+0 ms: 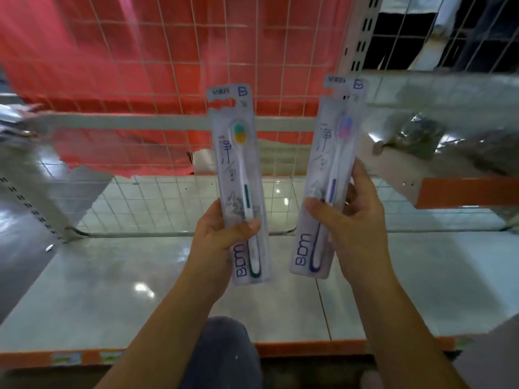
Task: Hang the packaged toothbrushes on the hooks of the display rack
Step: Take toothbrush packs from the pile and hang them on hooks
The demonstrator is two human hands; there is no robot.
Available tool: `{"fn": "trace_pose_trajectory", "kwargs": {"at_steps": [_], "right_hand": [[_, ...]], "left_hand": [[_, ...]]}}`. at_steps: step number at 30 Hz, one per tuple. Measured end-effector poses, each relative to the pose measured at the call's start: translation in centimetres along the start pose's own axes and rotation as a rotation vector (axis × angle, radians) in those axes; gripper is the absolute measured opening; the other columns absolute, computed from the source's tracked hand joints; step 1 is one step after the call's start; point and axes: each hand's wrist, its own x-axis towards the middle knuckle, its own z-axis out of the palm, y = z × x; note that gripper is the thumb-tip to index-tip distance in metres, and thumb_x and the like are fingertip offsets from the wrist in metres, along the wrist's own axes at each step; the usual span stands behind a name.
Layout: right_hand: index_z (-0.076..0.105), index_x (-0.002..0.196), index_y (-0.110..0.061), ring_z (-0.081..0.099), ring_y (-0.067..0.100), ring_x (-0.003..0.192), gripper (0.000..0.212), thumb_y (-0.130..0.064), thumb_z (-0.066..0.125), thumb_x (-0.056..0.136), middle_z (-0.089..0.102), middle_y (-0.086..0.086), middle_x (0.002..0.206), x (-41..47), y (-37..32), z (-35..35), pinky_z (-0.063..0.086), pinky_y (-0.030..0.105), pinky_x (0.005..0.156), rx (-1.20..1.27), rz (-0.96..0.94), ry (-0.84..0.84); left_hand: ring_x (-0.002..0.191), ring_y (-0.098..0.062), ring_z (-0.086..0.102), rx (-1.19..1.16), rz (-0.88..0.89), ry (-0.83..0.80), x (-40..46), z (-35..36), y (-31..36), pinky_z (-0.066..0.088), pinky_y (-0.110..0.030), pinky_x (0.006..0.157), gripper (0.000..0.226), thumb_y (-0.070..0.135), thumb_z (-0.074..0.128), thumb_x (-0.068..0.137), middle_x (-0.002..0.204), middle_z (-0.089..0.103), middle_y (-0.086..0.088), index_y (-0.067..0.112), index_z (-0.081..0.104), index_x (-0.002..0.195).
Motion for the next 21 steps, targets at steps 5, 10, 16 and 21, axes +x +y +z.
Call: {"fn": "trace_pose_trajectory", "kwargs": {"at_steps": [5,10,16,21], "right_hand": [[0.046,0.127,-0.026,0.064,0.004,0.098,0.067,0.013,0.064,0.077,0.062,-0.006,0.114,0.8,-1.0,1.5,0.053,0.018,0.074,0.045,-0.055,-0.064],[0.047,0.118,-0.036,0.065,0.004,0.096,0.066,0.014,0.063,0.077,0.064,-0.014,0.107,1.3,-3.6,1.2,0.053,0.019,0.073,0.093,-0.105,-0.103],[0.051,0.108,-0.035,0.067,0.010,0.089,0.060,0.013,0.064,0.076,0.066,0.001,0.104,1.8,-6.5,-0.1,0.055,0.022,0.071,0.093,-0.143,-0.144],[0.051,0.110,-0.035,0.069,0.015,0.091,0.058,0.008,0.068,0.075,0.067,0.004,0.106,1.0,-7.9,-0.6,0.058,0.028,0.073,0.060,-0.131,-0.169]], "left_hand": [[0.070,-0.011,0.068,0.032,0.067,0.001,0.1,0.3,2.0,0.058,-0.028,0.065,0.039,0.005,0.068,0.061,0.072,0.069,0.007,0.018,0.058,0.097],[0.073,-0.012,0.069,0.066,0.112,-0.007,0.0,1.0,4.5,0.058,-0.026,0.065,0.040,0.008,0.064,0.059,0.075,0.072,0.006,0.017,0.059,0.098],[0.073,-0.008,0.069,0.096,0.189,-0.009,0.0,2.1,6.6,0.057,-0.023,0.064,0.038,0.010,0.065,0.057,0.076,0.073,0.009,0.020,0.061,0.094],[0.077,-0.013,0.070,0.118,0.199,-0.075,-0.5,2.3,7.7,0.056,-0.022,0.064,0.040,-0.002,0.078,0.053,0.080,0.074,0.003,0.020,0.071,0.086]]}}
